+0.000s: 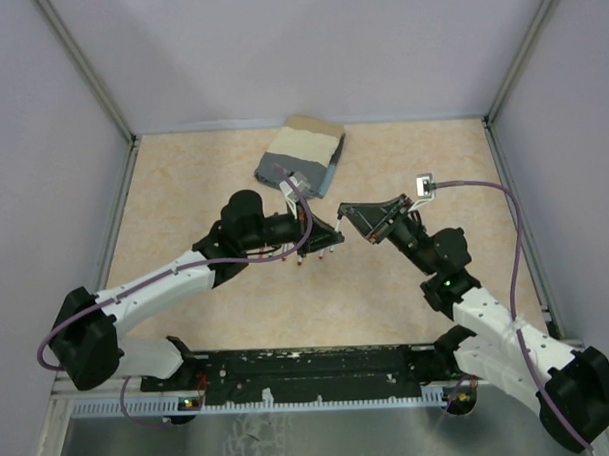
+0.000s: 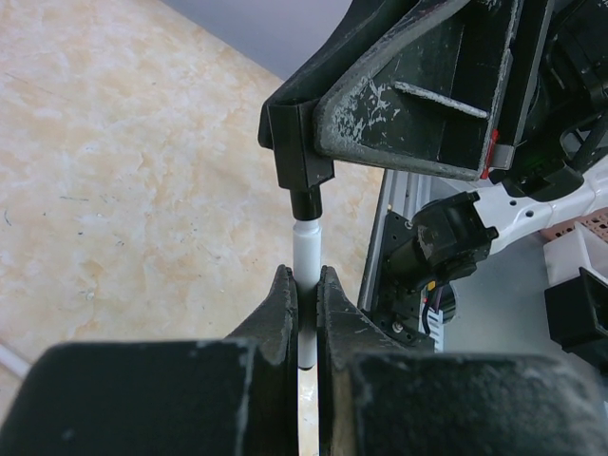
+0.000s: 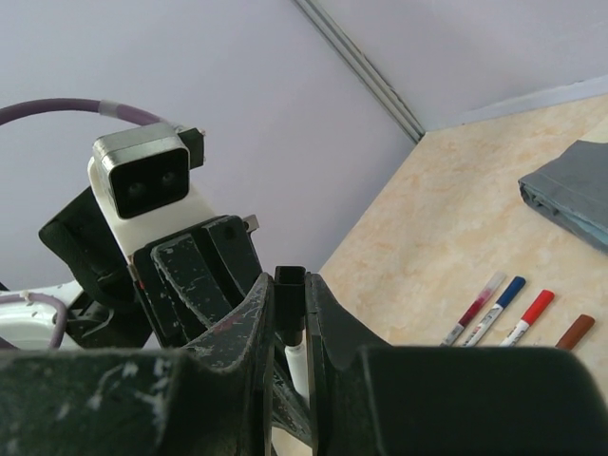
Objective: Insert the pens into the pen caps
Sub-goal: Insert the pen cap onto the pen.
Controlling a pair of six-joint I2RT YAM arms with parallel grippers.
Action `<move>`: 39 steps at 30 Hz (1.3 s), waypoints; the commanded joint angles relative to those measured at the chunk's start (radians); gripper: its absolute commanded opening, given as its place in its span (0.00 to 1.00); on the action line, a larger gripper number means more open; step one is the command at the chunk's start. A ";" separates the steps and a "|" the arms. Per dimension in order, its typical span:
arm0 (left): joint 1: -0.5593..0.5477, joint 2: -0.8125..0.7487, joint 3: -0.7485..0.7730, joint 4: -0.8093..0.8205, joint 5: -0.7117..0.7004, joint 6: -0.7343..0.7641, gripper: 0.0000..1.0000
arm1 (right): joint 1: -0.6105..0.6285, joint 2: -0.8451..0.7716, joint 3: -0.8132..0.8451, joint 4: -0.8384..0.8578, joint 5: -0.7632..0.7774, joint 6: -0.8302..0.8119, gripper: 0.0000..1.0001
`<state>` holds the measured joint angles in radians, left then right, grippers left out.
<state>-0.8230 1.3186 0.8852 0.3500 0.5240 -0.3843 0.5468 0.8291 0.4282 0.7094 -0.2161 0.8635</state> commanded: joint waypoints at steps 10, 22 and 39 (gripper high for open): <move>-0.003 -0.019 0.007 0.055 -0.057 0.010 0.00 | -0.002 -0.015 0.045 -0.139 -0.223 -0.060 0.00; -0.004 -0.046 -0.017 0.098 -0.104 -0.002 0.00 | -0.002 -0.018 0.041 -0.127 -0.267 -0.036 0.26; -0.003 -0.090 -0.044 0.089 -0.122 0.000 0.00 | -0.002 -0.156 0.173 -0.456 -0.026 -0.272 0.56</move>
<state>-0.8288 1.2575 0.8536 0.3958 0.4110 -0.3874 0.5385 0.7277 0.4892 0.3889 -0.3695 0.7074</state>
